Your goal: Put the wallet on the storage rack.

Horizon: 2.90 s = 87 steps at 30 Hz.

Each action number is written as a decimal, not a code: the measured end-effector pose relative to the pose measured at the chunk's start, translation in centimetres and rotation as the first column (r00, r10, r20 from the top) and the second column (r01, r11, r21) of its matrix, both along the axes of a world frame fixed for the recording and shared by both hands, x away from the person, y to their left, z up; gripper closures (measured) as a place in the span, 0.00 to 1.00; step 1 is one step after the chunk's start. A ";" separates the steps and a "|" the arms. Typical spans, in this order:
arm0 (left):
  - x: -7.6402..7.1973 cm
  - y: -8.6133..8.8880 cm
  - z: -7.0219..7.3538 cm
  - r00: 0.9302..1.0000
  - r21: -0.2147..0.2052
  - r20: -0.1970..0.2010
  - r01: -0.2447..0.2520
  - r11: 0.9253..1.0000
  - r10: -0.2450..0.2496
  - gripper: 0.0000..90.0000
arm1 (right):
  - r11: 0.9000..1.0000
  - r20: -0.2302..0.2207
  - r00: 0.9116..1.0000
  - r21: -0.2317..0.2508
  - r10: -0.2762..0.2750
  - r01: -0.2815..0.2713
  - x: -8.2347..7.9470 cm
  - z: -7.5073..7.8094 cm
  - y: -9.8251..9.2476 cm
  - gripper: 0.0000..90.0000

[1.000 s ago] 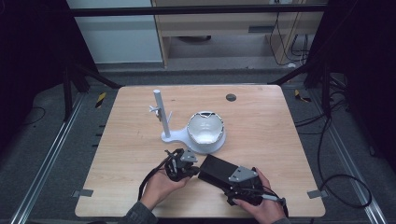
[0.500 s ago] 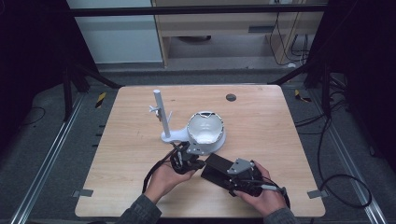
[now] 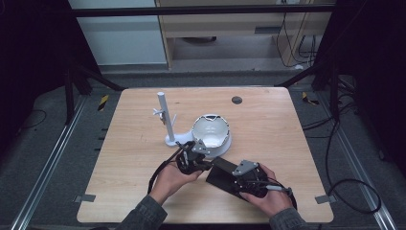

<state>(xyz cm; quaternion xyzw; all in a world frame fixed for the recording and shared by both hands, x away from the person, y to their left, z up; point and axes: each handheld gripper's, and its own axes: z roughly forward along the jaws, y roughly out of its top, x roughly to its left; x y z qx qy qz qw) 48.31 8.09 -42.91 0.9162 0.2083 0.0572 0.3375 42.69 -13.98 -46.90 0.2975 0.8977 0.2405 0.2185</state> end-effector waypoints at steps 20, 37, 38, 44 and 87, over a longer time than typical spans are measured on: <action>-2.0 1.9 0.5 0.997 -0.056 0.068 -0.041 0.998 0.045 0.22 | 0.990 0.161 0.984 -0.132 0.079 -0.057 -0.7 1.4 -0.4 0.93; -2.9 2.9 3.1 0.993 -0.101 0.111 -0.032 0.994 0.043 0.12 | 0.981 0.312 0.950 0.176 0.023 -0.082 -2.6 4.3 -4.3 0.93; -2.9 2.9 3.2 0.993 -0.100 0.114 -0.029 0.995 0.040 0.11 | 0.976 0.323 0.946 0.197 0.022 -0.090 -2.7 4.5 -4.4 0.93; -2.4 2.8 3.9 0.993 -0.127 0.110 -0.024 0.992 0.039 0.10 | 0.955 0.346 0.938 0.269 0.026 -0.126 -2.5 5.4 -4.2 0.93; -0.5 3.0 5.8 0.997 -0.092 0.059 0.053 0.994 -0.048 0.80 | 0.900 0.413 0.906 0.356 0.089 -0.251 -3.1 7.2 -3.3 0.93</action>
